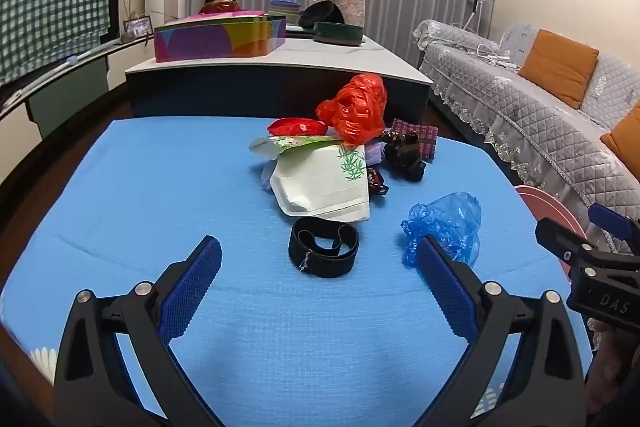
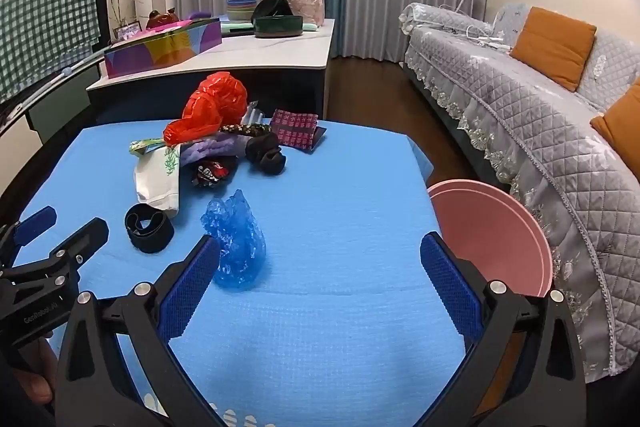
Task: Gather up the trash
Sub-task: 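Move the left tool toward the black strap while the right tool approaches the blue plastic bag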
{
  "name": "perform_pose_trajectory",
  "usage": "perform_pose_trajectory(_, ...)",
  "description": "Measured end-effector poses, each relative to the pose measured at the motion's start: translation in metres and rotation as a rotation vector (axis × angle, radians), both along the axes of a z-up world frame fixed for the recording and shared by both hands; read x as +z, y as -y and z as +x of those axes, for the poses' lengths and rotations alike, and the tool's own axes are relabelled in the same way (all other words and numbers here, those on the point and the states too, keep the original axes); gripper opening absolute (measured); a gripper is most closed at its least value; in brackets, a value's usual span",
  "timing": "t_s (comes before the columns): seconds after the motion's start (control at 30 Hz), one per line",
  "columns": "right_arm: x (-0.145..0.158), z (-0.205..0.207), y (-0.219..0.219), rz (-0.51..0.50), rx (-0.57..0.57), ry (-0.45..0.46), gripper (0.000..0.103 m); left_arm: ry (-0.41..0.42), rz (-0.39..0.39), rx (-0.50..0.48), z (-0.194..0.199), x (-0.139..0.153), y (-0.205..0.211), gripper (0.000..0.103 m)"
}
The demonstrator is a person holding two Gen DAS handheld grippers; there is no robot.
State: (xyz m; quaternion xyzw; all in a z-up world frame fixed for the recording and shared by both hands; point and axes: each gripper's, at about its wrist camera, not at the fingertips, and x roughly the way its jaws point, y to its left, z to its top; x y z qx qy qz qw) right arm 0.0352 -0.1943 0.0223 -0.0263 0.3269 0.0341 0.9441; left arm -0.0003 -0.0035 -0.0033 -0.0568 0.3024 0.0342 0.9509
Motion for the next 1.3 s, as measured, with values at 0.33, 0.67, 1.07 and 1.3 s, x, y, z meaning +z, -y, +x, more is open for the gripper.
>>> perform_pose_trajectory(0.33, 0.0004, -0.0024, -0.0018, 0.001, -0.011, 0.027, 0.098, 0.002, -0.006, -0.015, 0.0003, -0.0008, 0.0018, 0.094)
perform_pose_trajectory(0.67, -0.0028, 0.0003, 0.0036, 0.032, -0.031, -0.002, 0.098, 0.002, -0.007, -0.015, 0.0007, -0.0005, 0.0013, 0.094)
perform_pose_trajectory(1.07, -0.0015, -0.0002, -0.0022, -0.004, -0.013, -0.005, 0.098, -0.004, -0.010, -0.010, 0.0011, -0.0005, 0.0007, 0.094)
perform_pose_trajectory(1.3, 0.0021, -0.0012, -0.0006, -0.016, -0.031, 0.014, 0.098, -0.002, -0.010, -0.017, 0.0003, -0.0012, 0.0011, 0.094)
